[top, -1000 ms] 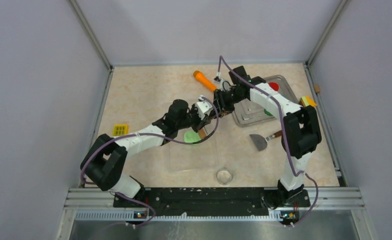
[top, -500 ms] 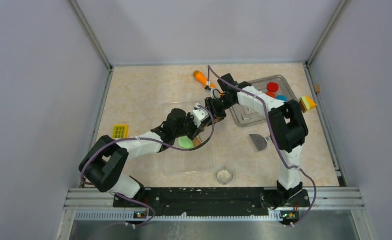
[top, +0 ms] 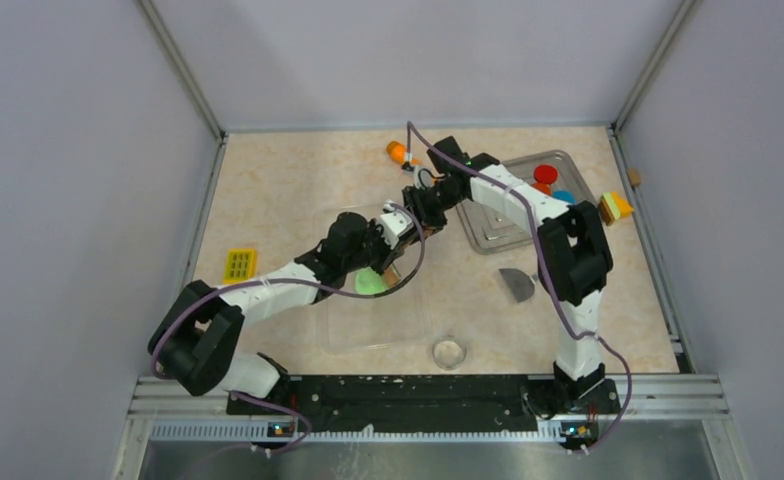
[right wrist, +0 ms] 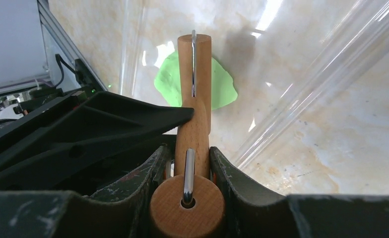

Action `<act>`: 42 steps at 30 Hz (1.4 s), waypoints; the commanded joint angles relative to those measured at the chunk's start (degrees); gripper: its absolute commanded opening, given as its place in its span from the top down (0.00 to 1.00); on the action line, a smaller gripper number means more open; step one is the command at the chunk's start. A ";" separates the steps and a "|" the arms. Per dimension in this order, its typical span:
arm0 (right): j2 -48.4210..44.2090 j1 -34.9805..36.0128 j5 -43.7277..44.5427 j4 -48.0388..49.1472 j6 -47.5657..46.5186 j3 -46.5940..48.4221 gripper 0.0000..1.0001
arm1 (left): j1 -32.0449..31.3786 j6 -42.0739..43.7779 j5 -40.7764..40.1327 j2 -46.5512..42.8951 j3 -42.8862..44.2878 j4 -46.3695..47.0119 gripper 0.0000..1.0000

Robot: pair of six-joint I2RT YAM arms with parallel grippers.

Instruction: Roll out the dumpling wrappers from the dough

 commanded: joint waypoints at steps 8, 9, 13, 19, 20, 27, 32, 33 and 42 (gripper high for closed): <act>-11.37 0.47 -10.12 5.81 0.27 -0.55 1.00 | -1.31 0.59 7.67 1.99 12.11 -1.20 1.00; -11.32 0.47 -10.64 6.01 0.34 -1.00 1.00 | -1.31 0.69 7.47 1.48 12.05 -2.42 1.00; -9.33 1.08 -12.95 6.49 0.98 -1.42 1.00 | -1.22 0.65 6.48 -1.81 10.28 -6.66 1.00; -5.03 2.99 -15.05 7.07 1.09 -0.71 1.00 | -1.15 -0.37 4.76 -5.53 6.09 -8.89 1.00; -4.46 3.23 -15.08 7.18 1.30 -0.57 1.00 | -1.09 -0.39 4.56 -5.87 5.41 -8.73 1.00; -0.37 4.16 -11.25 8.43 2.96 -0.49 1.00 | -0.71 -1.29 2.77 -4.87 0.71 -4.71 1.00; 2.32 5.17 -5.42 7.07 1.32 0.15 1.00 | -0.21 -0.09 -0.98 -3.07 -2.15 -3.92 1.00; 2.72 5.52 -4.40 6.81 0.97 0.12 1.00 | -0.07 -0.61 -2.46 -2.97 -2.51 -3.65 1.00; 5.08 9.16 -2.17 8.17 0.58 -1.11 1.00 | 0.01 -7.79 -7.60 -1.56 1.44 -11.07 1.00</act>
